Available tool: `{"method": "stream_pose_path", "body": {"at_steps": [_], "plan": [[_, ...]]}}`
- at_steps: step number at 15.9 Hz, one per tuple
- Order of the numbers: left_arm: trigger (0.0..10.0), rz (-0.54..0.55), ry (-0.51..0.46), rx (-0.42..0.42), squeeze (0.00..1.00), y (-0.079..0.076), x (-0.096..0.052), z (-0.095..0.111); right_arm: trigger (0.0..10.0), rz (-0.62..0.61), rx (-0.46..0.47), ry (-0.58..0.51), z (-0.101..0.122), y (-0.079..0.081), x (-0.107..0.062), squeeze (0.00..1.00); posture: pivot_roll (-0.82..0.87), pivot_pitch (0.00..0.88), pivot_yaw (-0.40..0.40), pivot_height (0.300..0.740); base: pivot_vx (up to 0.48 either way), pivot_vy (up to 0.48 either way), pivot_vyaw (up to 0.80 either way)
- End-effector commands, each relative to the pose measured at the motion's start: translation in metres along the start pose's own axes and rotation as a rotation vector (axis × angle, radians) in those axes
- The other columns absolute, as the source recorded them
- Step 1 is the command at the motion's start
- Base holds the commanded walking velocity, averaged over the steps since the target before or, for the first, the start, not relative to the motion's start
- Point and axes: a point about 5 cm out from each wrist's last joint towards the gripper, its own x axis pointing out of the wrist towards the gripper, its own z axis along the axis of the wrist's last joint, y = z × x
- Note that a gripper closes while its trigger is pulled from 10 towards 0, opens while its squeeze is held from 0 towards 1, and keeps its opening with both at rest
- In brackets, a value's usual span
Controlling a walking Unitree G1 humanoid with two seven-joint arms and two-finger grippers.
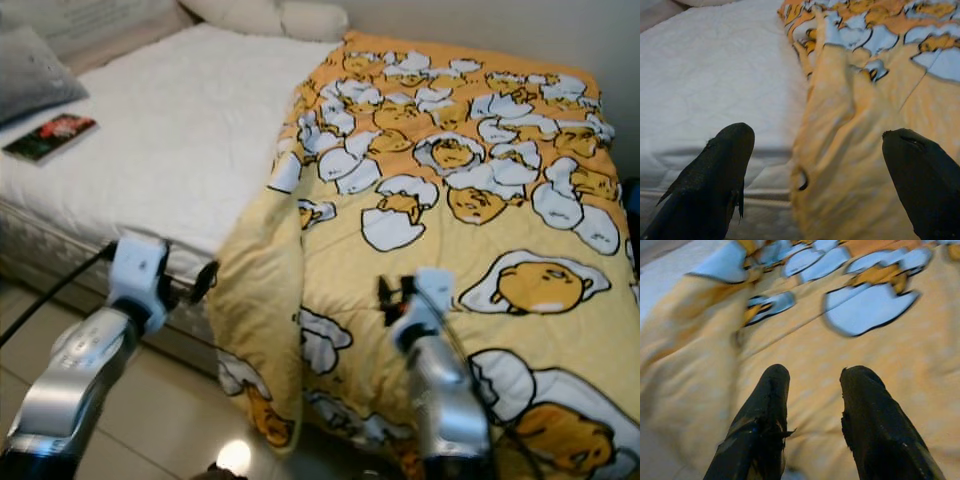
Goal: Clean up the room
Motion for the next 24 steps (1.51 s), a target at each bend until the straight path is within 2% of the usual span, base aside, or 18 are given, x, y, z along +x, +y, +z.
{"method": "stream_pose_path", "body": {"at_steps": [1,6,11,16,18,24], "plan": [[10.0,-0.005,-0.003,0.056,0.0,0.001,-0.002,0.003,10.0,-0.021,-0.007,-0.015,0.003,-0.001,-0.003,0.0,-0.17,0.0,0.033,0.74,0.0,0.341,-0.42],[10.0,0.028,-0.025,0.03,0.0,0.006,-0.004,0.008,10.0,-0.032,-0.01,-0.004,0.002,-0.001,-0.005,0.0,-0.16,0.0,0.028,0.74,0.0,0.344,-0.42],[10.0,0.095,-0.048,-0.071,0.0,0.009,-0.005,0.013,10.0,-0.034,-0.01,-0.003,0.004,-0.004,-0.007,0.0,-0.17,0.0,0.022,0.74,0.0,0.342,-0.42],[10.0,0.117,-0.038,-0.086,0.0,0.008,-0.007,0.012,10.0,-0.018,-0.023,0.007,0.005,-0.001,-0.008,0.0,-0.16,0.0,0.011,0.74,0.0,0.351,-0.43],[10.0,0.133,-0.011,-0.119,0.0,0.008,-0.009,0.008,10.0,-0.017,-0.027,0.009,0.005,-0.001,-0.008,0.0,-0.16,0.0,0.006,0.74,0.0,0.358,-0.43],[10.0,0.143,-0.004,-0.114,0.0,0.011,-0.012,0.009,10.0,-0.009,-0.046,0.011,0.007,0.001,-0.008,0.0,-0.16,0.0,0.008,0.74,0.0,0.366,-0.43]]}}
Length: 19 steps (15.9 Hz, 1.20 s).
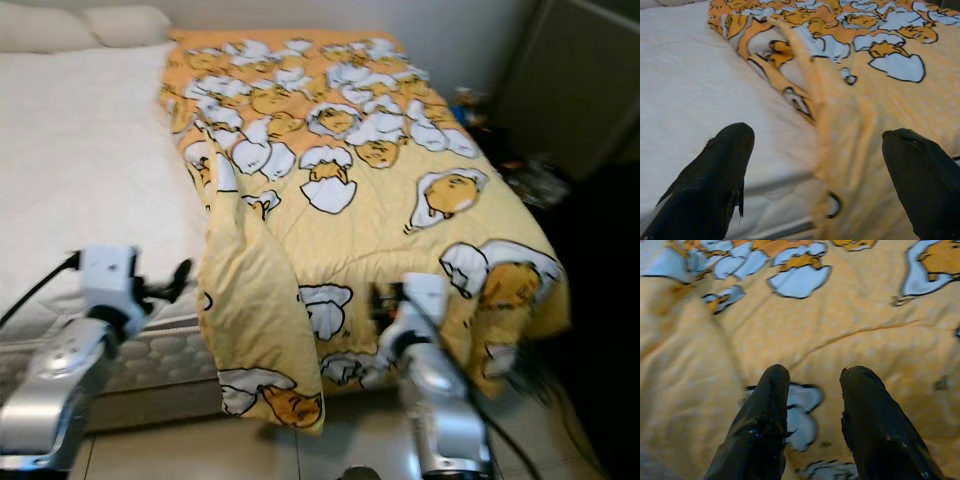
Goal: Clean up the room
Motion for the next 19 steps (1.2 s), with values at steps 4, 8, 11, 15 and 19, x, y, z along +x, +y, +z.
{"method": "stream_pose_path", "body": {"at_steps": [4,8,11,15,19], "plan": [[10.0,-0.004,-0.007,0.001,0.0,-0.004,0.0,0.004,10.0,-0.008,-0.047,-0.003,0.007,-0.008,0.0,0.0,-0.16,0.0,0.003,0.74,0.0,0.41,-0.43],[10.0,0.005,-0.003,0.004,0.0,-0.003,-0.002,0.004,10.0,0.007,-0.058,-0.002,0.007,-0.005,0.0,0.0,-0.15,0.0,-0.001,0.74,0.0,0.409,-0.43],[10.0,0.006,-0.003,0.009,0.0,-0.002,-0.001,0.005,10.0,0.016,-0.063,-0.005,0.008,-0.002,0.002,0.0,-0.14,0.0,0.002,0.74,0.0,0.41,-0.44],[10.0,-0.026,-0.017,-0.05,1.0,-0.006,-0.002,0.007,10.0,0.08,-0.06,-0.022,0.013,0.003,0.005,1.0,-0.14,0.0,0.01,0.74,0.0,0.104,-0.22],[10.0,-0.041,-0.048,-0.047,1.0,-0.009,-0.002,0.01,10.0,0.135,-0.054,-0.074,0.025,0.012,0.007,1.0,-0.13,0.0,0.007,0.74,0.0,0.0,0.0]]}}
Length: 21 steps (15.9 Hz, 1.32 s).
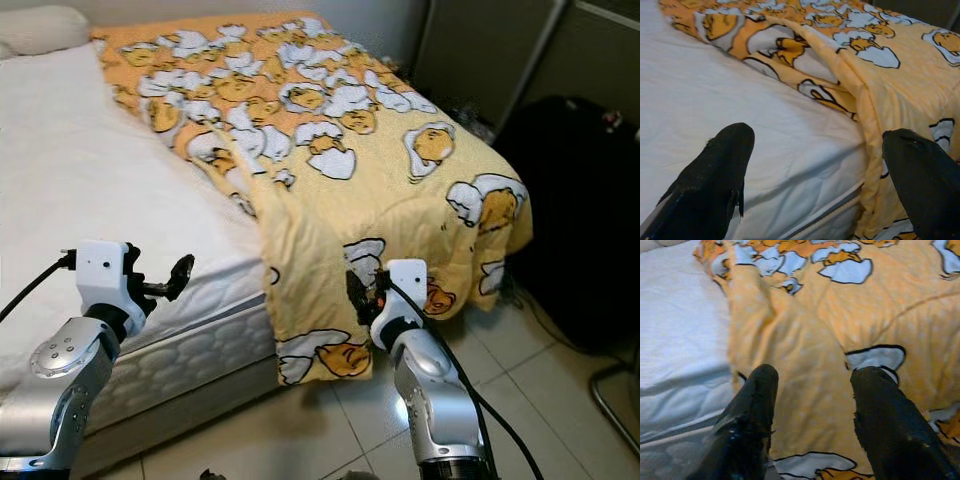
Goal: Clean up the room
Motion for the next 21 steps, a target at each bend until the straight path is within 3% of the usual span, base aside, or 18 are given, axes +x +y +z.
{"method": "stream_pose_path", "body": {"at_steps": [1,4,12,15,17,21], "plan": [[10.0,-0.017,-0.025,0.035,1.0,-0.003,-0.001,0.004,10.0,0.028,-0.012,-0.045,0.011,0.003,0.002,1.0,-0.13,0.0,0.007,0.74,0.0,0.0,0.0],[10.0,-0.021,-0.05,0.015,1.0,-0.003,0.0,0.008,10.0,0.068,-0.05,-0.041,0.013,0.008,0.003,1.0,-0.13,0.0,0.01,0.74,0.08,0.0,0.2],[10.0,-0.034,-0.047,0.008,1.0,-0.006,0.0,0.005,10.0,0.078,-0.078,-0.028,0.013,0.008,0.004,1.0,-0.13,0.0,0.014,0.74,0.295,0.0,0.8],[10.0,-0.053,-0.048,-0.004,1.0,-0.008,0.0,0.004,10.0,0.057,-0.106,-0.021,0.013,0.007,0.005,1.0,-0.13,0.0,0.009,0.74,0.102,0.0,0.0],[10.0,-0.124,-0.047,-0.012,1.0,-0.014,-0.002,0.004,10.0,0.067,-0.174,-0.007,0.016,0.009,0.006,1.0,-0.12,0.0,0.008,0.74,0.0,0.0,0.0],[10.0,-0.229,-0.037,0.009,1.0,-0.02,-0.006,0.004,10.0,0.019,-0.188,0.026,0.014,0.008,0.009,1.0,-0.11,0.0,0.004,0.74,0.0,0.0,0.0]]}}
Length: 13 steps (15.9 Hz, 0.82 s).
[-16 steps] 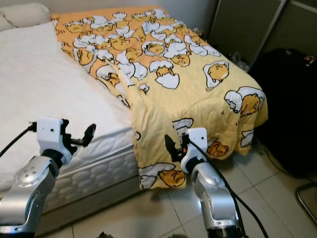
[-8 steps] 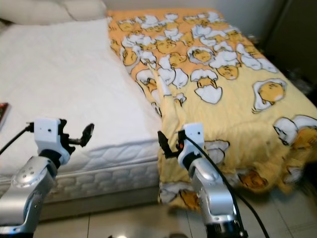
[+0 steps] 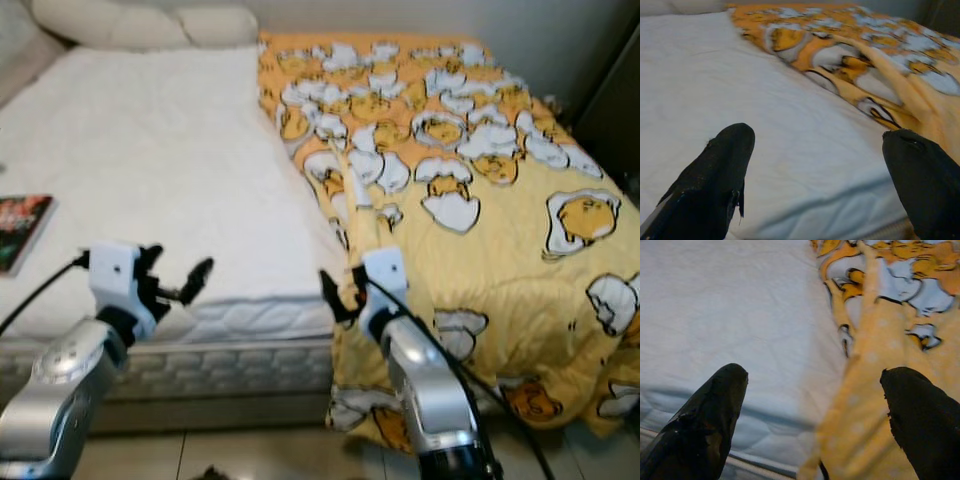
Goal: Clean up the room
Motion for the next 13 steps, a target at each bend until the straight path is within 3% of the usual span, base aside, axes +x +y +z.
{"method": "stream_pose_path", "body": {"at_steps": [1,2,4,5,6,8,9,10,11,12,13], "plan": [[10.0,-0.048,0.006,0.01,1.0,-0.004,0.0,0.001,10.0,-0.04,-0.002,0.01,0.002,-0.003,0.004,1.0,-0.12,0.0,0.014,0.74,0.0,0.0,0.0],[10.0,-0.098,0.046,0.049,1.0,-0.002,0.001,-0.003,10.0,-0.087,0.009,0.036,-0.005,-0.001,0.014,0.0,-0.12,0.0,0.022,0.74,0.0,0.0,0.0],[10.0,-0.193,0.088,0.102,0.99,-0.002,0.005,-0.004,10.0,-0.176,0.003,0.136,-0.018,-0.003,0.038,0.0,-0.12,0.0,0.031,0.74,0.0,0.0,0.0],[10.0,-0.193,0.088,0.102,0.99,-0.002,0.005,-0.004,10.0,-0.176,0.003,0.136,-0.018,-0.003,0.038,0.0,-0.12,0.0,0.031,0.74,0.0,0.0,0.0],[10.0,-0.256,0.102,0.117,0.62,-0.004,0.007,-0.002,10.0,-0.172,0.008,0.174,-0.02,-0.002,0.052,0.0,-0.1,0.001,0.031,0.74,0.0,0.0,0.0],[10.0,-0.295,0.111,0.123,0.62,-0.006,0.008,-0.001,10.0,-0.182,0.002,0.202,-0.02,-0.003,0.059,0.0,-0.1,0.004,0.029,0.74,0.0,0.0,0.0],[10.0,-0.348,0.13,0.159,0.1,-0.009,0.007,0.0,10.0,-0.185,-0.027,0.223,-0.014,-0.005,0.069,0.0,-0.05,0.071,0.007,0.74,0.0,0.0,0.0],[10.0,-0.369,0.14,0.179,0.09,-0.009,0.004,0.001,6.7,-0.177,-0.057,0.23,-0.008,-0.006,0.075,0.0,-0.03,0.093,0.0,0.74,0.0,0.0,0.0],[10.0,-0.372,0.143,0.181,0.09,-0.009,0.003,0.001,6.7,-0.175,-0.07,0.23,-0.007,-0.006,0.076,0.0,-0.03,0.098,-0.003,0.74,0.0,0.0,0.0],[10.0,-0.375,0.159,0.182,0.09,-0.008,-0.002,-0.001,0.0,-0.168,-0.115,0.237,-0.003,-0.006,0.08,0.0,-0.02,0.114,-0.011,0.74,0.0,0.0,0.0],[10.0,-0.375,0.163,0.182,0.09,-0.007,-0.004,-0.001,0.0,-0.166,-0.127,0.235,-0.001,-0.006,0.081,0.0,-0.02,0.125,-0.018,0.74,0.0,0.0,0.0]]}}
